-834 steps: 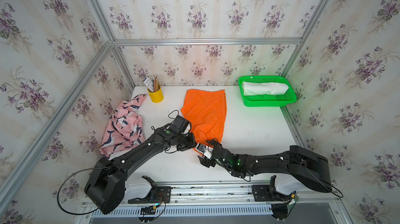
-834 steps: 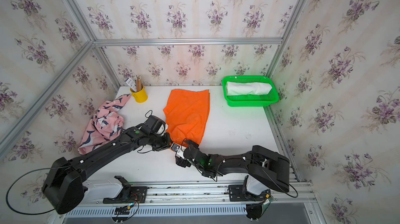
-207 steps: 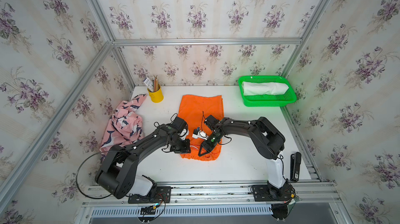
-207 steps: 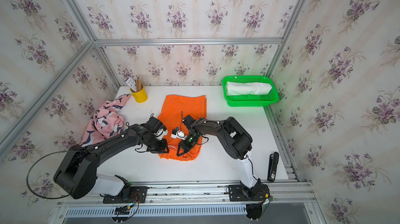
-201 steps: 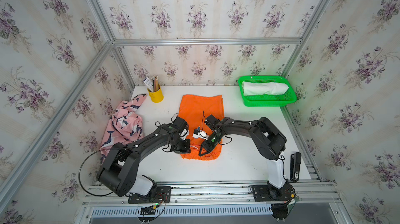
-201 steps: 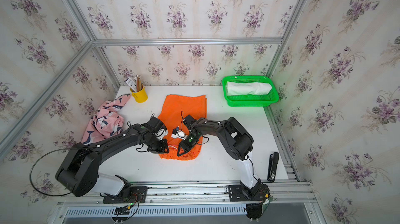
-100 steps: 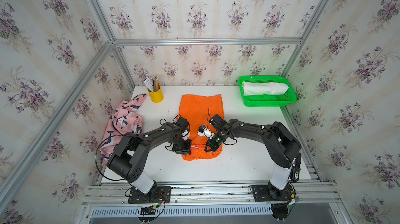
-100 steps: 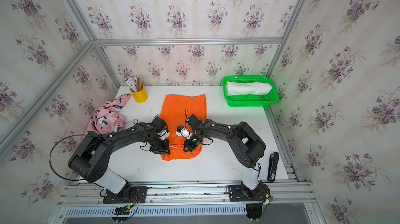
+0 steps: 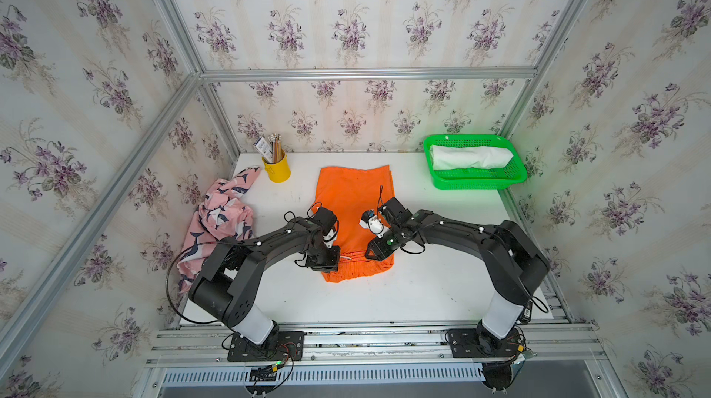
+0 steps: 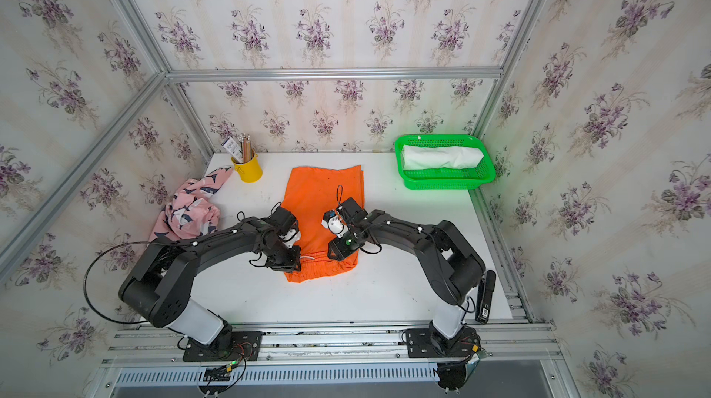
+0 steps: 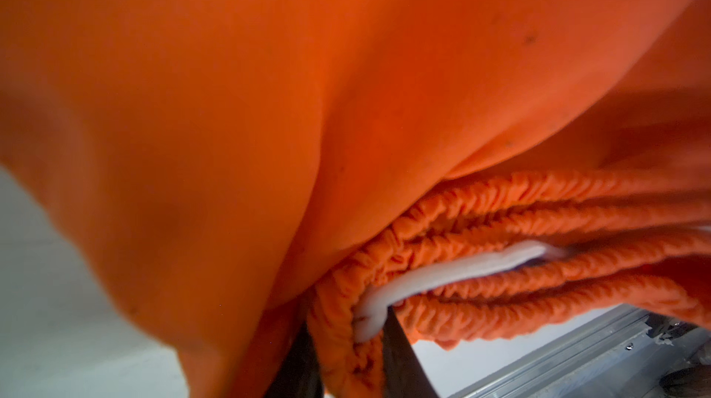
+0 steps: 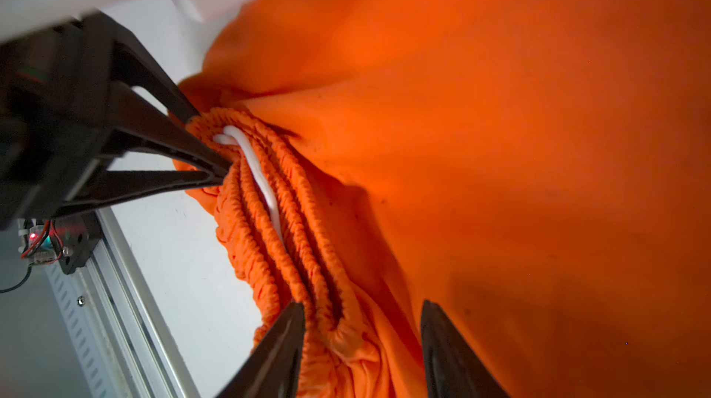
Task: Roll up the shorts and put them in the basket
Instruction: Roll the shorts at the center of the board.
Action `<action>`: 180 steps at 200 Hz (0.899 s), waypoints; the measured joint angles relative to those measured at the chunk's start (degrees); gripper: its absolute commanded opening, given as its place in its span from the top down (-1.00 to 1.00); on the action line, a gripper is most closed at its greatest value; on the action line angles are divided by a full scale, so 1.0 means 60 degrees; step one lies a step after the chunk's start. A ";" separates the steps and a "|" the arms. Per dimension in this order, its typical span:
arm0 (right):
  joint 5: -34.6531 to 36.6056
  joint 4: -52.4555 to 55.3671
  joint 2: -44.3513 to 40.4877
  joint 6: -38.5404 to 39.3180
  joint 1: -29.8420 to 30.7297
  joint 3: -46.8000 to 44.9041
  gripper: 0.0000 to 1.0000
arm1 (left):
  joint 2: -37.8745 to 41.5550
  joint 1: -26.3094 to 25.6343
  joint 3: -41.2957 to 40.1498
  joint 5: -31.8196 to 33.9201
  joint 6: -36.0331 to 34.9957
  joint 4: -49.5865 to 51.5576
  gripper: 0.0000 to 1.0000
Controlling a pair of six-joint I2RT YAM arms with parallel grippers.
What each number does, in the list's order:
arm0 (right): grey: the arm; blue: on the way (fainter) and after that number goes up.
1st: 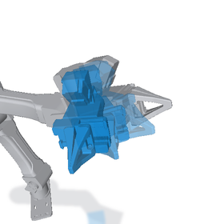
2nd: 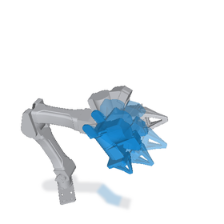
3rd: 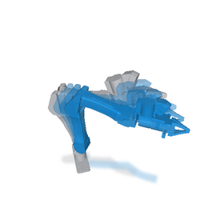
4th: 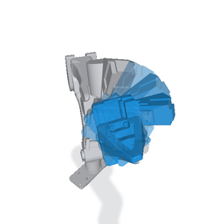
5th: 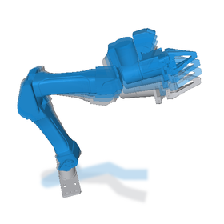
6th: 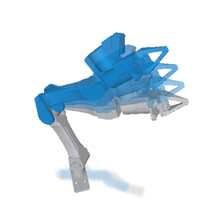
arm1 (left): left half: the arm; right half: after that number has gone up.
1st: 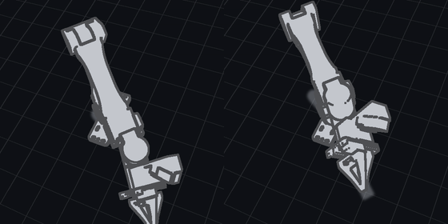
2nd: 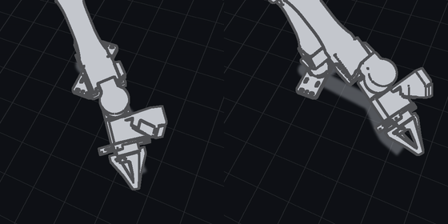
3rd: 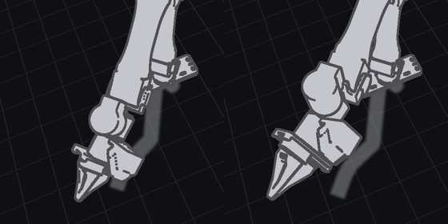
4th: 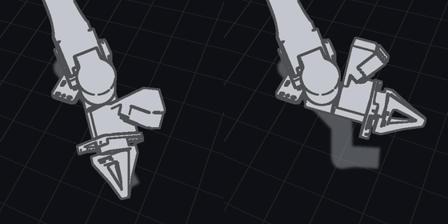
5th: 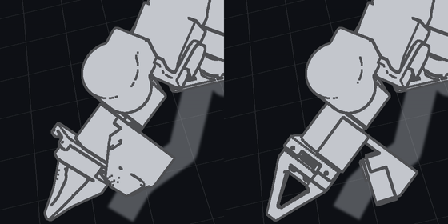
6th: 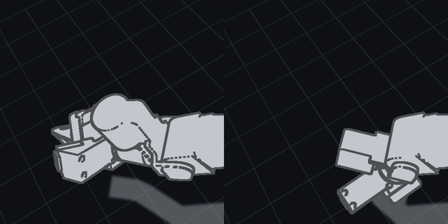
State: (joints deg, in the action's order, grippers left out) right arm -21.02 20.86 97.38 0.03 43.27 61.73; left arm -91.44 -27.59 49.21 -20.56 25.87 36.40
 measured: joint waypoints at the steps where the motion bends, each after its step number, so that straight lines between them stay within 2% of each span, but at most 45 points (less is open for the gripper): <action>1: 0.0018 -0.0004 -0.0036 0.0011 0.0015 -0.0007 -0.19 | 0.0000 0.0000 0.0000 0.0000 0.0000 0.0000 0.48; 32: 0.0426 -0.0226 -0.0514 0.0860 0.0903 -0.0040 -0.21 | -0.0058 0.0000 0.0062 0.0000 -0.0073 0.0047 0.48; 51: 0.0525 -0.0208 -0.0011 0.1464 0.1297 0.0342 -0.15 | -0.0106 0.0000 0.0124 0.0000 -0.0098 0.0106 0.47; 83: 0.0812 -0.0106 0.0918 0.2076 0.1326 0.0725 -0.02 | -0.0146 0.0018 0.0193 0.0004 -0.0153 0.0193 0.47; 106: 0.0812 -0.0004 0.1246 0.2393 0.1344 0.0688 0.24 | -0.0146 0.0025 0.0211 0.0025 -0.0160 0.0215 0.47; 126: 0.0754 -0.0076 0.1501 0.2524 0.1337 0.0688 0.78 | -0.0149 0.0058 0.0255 0.0066 -0.0164 0.0233 0.48; 138: 0.0747 -0.0175 0.1545 0.2495 0.1319 0.0681 0.98 | -0.0149 0.0095 0.0295 0.0124 -0.0168 0.0251 0.47; 159: 0.0583 -0.0386 0.1530 0.2353 0.1264 0.0535 1.00 | -0.0153 0.0153 0.0423 0.0277 -0.0233 0.0321 0.46; 180: -0.0142 -0.0707 0.1548 0.1836 0.0863 0.0306 1.00 | 0.0193 0.0193 0.0466 0.0576 -0.0237 0.0321 0.20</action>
State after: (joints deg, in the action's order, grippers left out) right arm -21.87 16.62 106.67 11.05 48.45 63.57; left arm -90.28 -26.44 52.01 -17.10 24.45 38.33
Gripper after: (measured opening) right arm 0.081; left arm 0.337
